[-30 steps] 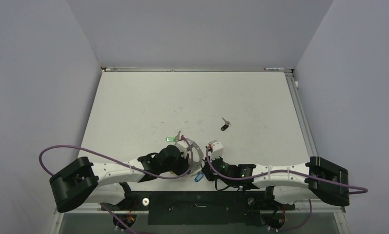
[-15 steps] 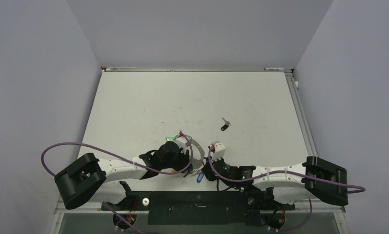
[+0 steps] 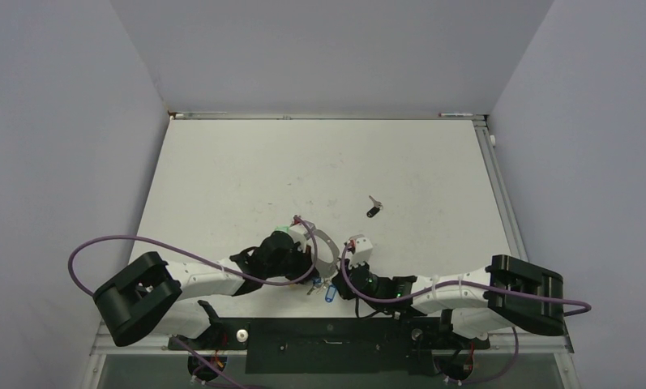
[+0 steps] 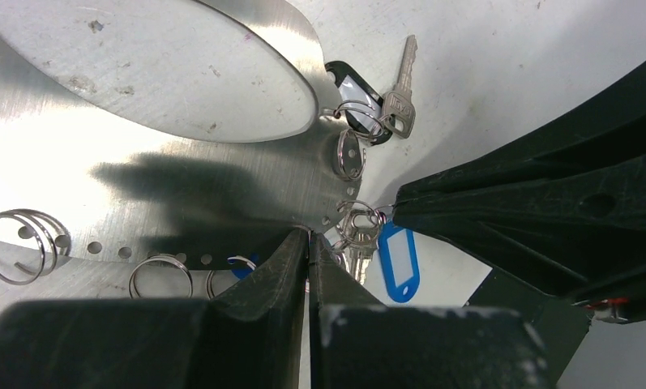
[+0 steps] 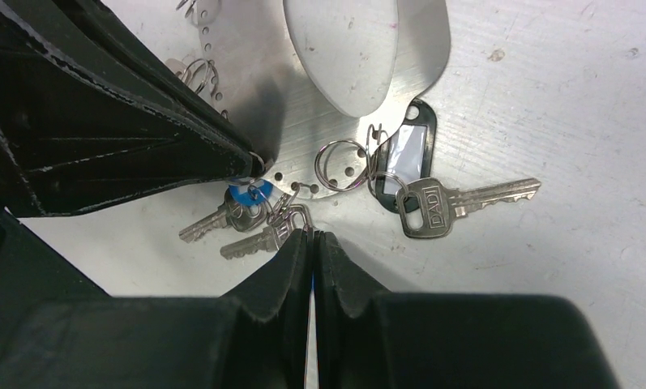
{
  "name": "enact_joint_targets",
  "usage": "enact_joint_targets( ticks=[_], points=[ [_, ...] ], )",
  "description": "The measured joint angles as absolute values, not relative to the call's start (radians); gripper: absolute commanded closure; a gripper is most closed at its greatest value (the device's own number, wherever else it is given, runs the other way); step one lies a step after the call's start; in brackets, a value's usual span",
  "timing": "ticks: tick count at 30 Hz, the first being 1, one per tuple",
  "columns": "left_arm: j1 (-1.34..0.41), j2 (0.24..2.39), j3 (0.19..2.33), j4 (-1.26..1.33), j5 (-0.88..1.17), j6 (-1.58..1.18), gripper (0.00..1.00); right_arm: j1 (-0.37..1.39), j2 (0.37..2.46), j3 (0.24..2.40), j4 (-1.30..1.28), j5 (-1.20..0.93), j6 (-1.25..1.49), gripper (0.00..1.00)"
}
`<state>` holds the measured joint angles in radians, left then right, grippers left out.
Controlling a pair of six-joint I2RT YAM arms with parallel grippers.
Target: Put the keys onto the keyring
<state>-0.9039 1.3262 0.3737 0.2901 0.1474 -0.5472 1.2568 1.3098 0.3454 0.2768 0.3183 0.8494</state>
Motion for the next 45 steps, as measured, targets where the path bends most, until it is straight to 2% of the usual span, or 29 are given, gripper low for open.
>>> enact_joint_targets(
  ticks=[11, 22, 32, 40, 41, 43, 45],
  points=[
    [-0.897, 1.326, 0.364, 0.303, 0.162, -0.548, 1.0, 1.196, 1.309, 0.266, 0.424, 0.329, 0.822, 0.95],
    [-0.895, 1.326, 0.363, 0.303, 0.176, -0.547, 1.0, 1.178, 1.321, 0.228, 0.604, 0.209, 0.777, 0.95],
    [-0.895, 1.326, 0.358, 0.311, 0.187, -0.547, 1.0, 1.168, 1.358, 0.224, 0.668, 0.189, 0.778, 0.95],
    [-0.894, 1.323, 0.353, 0.313, 0.188, -0.546, 1.0, 1.12, 1.324, 0.136, 0.698, 0.161, 0.798, 0.95],
    [-0.894, 1.32, 0.351, 0.313, 0.187, -0.544, 0.97, 1.114, 1.306, 0.126, 0.689, 0.159, 0.799, 0.95],
    [-0.894, 1.308, 0.344, 0.314, 0.187, -0.539, 0.84, 1.106, 1.265, 0.117, 0.666, 0.156, 0.799, 0.95],
    [-0.894, 1.292, 0.338, 0.312, 0.183, -0.531, 0.75, 1.105, 1.211, 0.116, 0.633, 0.155, 0.801, 0.95]
  ],
)
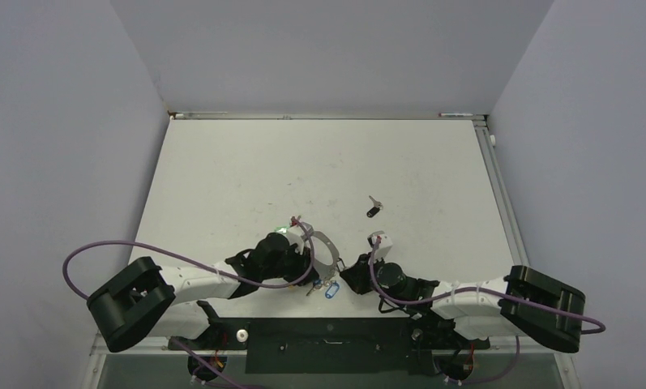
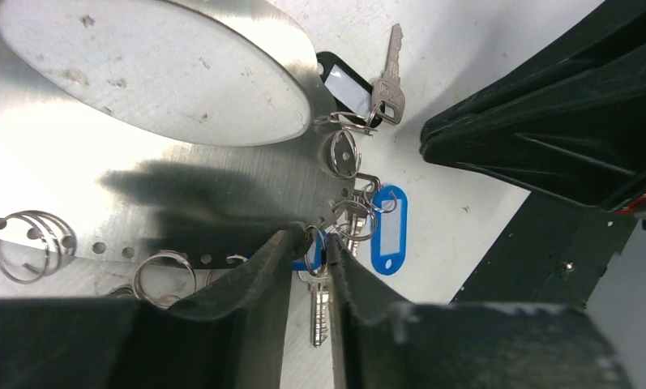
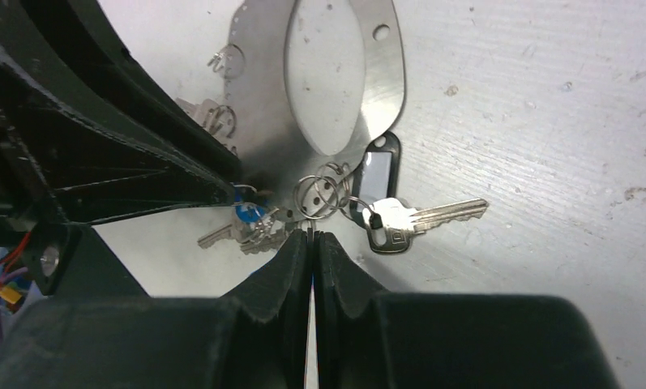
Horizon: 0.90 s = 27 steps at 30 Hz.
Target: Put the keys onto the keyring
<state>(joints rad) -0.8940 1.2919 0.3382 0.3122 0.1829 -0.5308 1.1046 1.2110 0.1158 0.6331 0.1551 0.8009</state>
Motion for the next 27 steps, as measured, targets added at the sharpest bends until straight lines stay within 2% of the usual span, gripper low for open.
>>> enact_joint_targets(
  ticks=[4, 6, 7, 8, 12, 14, 17, 21, 25, 27],
  points=[
    [-0.894, 1.246, 0.332, 0.309, 0.161, -0.516, 0.48, 1.105, 1.103, 0.115, 0.567, 0.153, 0.8, 0.95],
    [-0.896, 1.215, 0.332, 0.302, 0.152, -0.508, 0.42, 1.105, 1.061, 0.115, 0.532, 0.154, 0.797, 0.95],
    [-0.898, 1.199, 0.332, 0.298, 0.146, -0.506, 0.41, 1.105, 1.044, 0.115, 0.514, 0.156, 0.796, 0.93],
    [-0.902, 1.182, 0.332, 0.292, 0.134, -0.503, 0.41, 1.105, 1.032, 0.117, 0.495, 0.158, 0.794, 0.88],
    [-0.943, 1.138, 0.338, 0.251, 0.083, -0.481, 0.45, 1.1, 1.034, 0.15, 0.384, 0.191, 0.789, 0.58],
    [-0.971, 1.145, 0.358, 0.218, 0.06, -0.466, 0.49, 1.099, 1.05, 0.177, 0.336, 0.215, 0.784, 0.48],
    [-1.012, 1.179, 0.403, 0.189, 0.027, -0.448, 0.5, 1.098, 1.066, 0.212, 0.279, 0.247, 0.775, 0.42],
    [-1.047, 1.249, 0.478, 0.149, -0.015, -0.436, 0.5, 1.079, 1.066, 0.247, 0.213, 0.282, 0.77, 0.41],
    [-1.061, 1.271, 0.542, 0.06, -0.102, -0.437, 0.21, 1.067, 1.066, 0.284, 0.147, 0.301, 0.75, 0.4],
    [-1.063, 1.257, 0.565, -0.004, -0.165, -0.447, 0.12, 1.066, 1.069, 0.311, 0.11, 0.307, 0.731, 0.4]
  ],
)
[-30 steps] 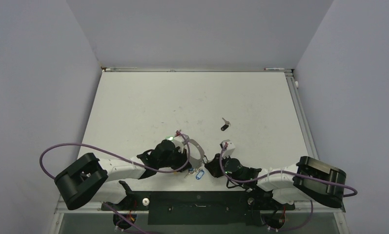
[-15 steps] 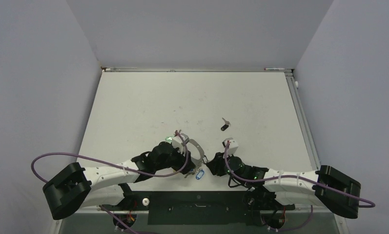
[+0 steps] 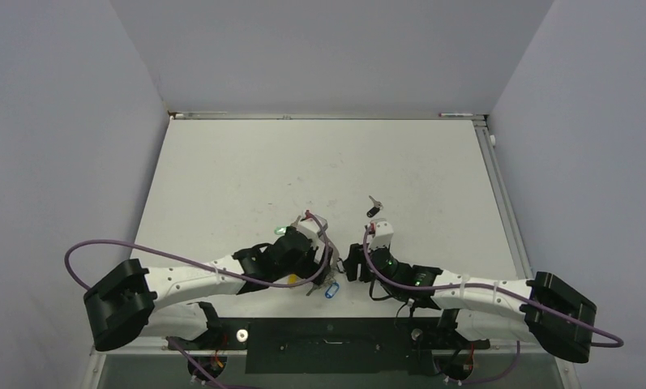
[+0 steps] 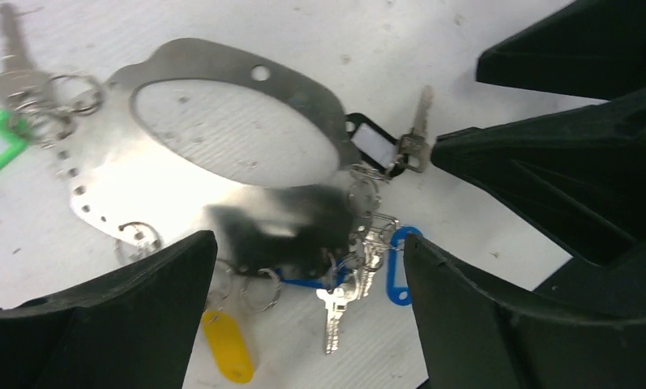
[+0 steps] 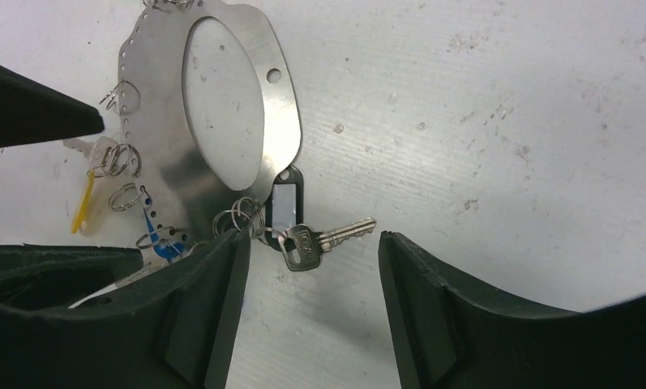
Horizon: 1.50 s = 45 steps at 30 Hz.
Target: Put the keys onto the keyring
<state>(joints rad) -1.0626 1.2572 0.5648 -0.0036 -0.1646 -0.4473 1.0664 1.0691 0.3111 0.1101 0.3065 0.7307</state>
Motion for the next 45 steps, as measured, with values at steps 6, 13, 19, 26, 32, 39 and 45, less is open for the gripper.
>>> enact_joint_targets(
  ticks=[6, 13, 19, 26, 32, 39, 45],
  points=[
    [-1.01, 1.116, 0.57, -0.16, -0.34, -0.49, 0.21, 1.068, 1.139, 0.435, 0.048, 0.31, 0.675, 0.4],
    [-0.876, 1.06, 0.496, -0.177, -0.374, -0.54, 0.4, 1.092, 1.267, 0.541, 0.028, 0.305, 0.64, 0.4],
    [-0.836, 1.116, 0.472, -0.162, -0.311, -0.529, 0.49, 1.143, 1.401, 0.624, 0.03, 0.289, 0.636, 0.4],
    [-0.835, 1.251, 0.511, -0.15, -0.253, -0.493, 0.57, 1.138, 1.461, 0.636, 0.038, 0.271, 0.648, 0.4],
    [-0.835, 1.324, 0.553, -0.146, -0.259, -0.478, 0.64, 1.116, 1.472, 0.629, 0.072, 0.247, 0.648, 0.41],
    [-0.835, 1.403, 0.608, -0.142, -0.278, -0.456, 0.88, 1.05, 1.496, 0.592, 0.136, 0.21, 0.638, 0.41],
    [-0.835, 1.415, 0.634, -0.147, -0.284, -0.441, 1.0, 0.962, 1.522, 0.59, 0.184, 0.186, 0.602, 0.43]
  ],
)
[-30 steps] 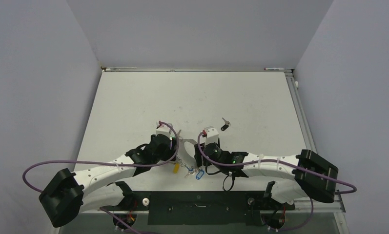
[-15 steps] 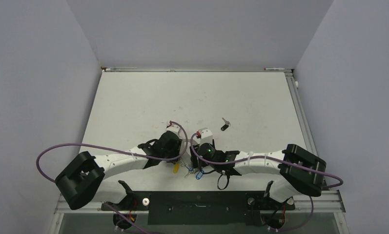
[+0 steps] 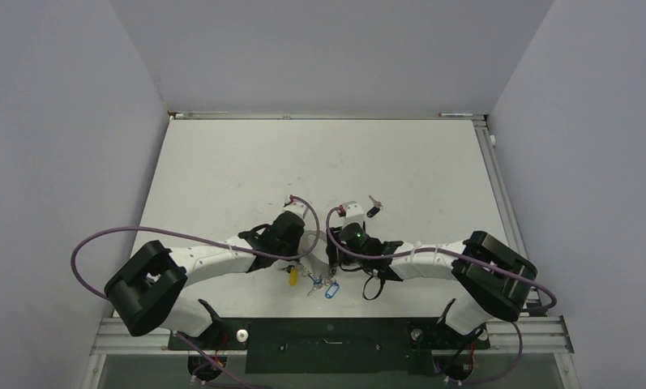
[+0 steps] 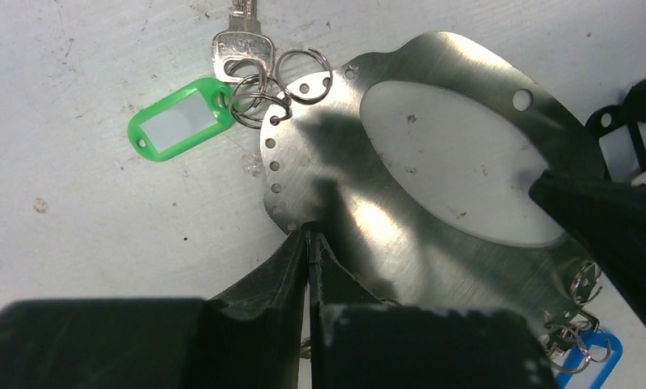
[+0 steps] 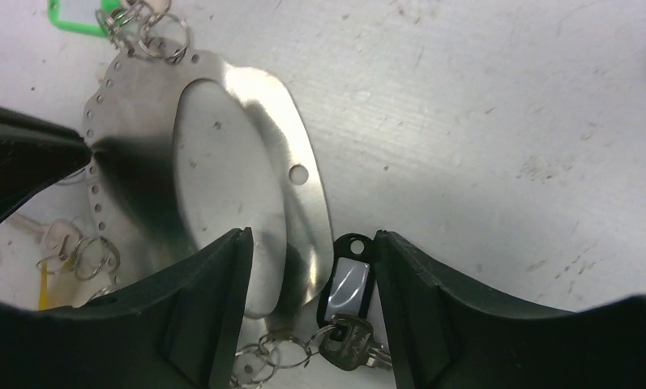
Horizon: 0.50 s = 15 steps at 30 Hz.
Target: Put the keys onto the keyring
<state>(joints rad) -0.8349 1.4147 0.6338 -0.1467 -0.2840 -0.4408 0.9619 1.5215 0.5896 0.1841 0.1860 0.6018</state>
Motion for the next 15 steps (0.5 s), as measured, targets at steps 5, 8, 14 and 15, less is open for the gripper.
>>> enact_joint_targets(
  ticks=[5, 8, 14, 15],
  points=[
    [-0.835, 1.4, 0.635, -0.17, -0.281, -0.441, 1.0, 0.894, 1.556, 0.612, 0.21, 0.178, 0.55, 0.43],
    [-0.835, 1.375, 0.635, -0.197, -0.278, -0.451, 1.0, 0.862, 1.583, 0.641, 0.21, 0.18, 0.512, 0.43],
    [-0.834, 1.331, 0.635, -0.237, -0.252, -0.511, 1.0, 0.814, 1.634, 0.734, 0.186, 0.188, 0.423, 0.44],
    [-0.834, 1.324, 0.635, -0.241, -0.242, -0.525, 1.0, 0.81, 1.629, 0.746, 0.185, 0.188, 0.408, 0.45]
  ],
)
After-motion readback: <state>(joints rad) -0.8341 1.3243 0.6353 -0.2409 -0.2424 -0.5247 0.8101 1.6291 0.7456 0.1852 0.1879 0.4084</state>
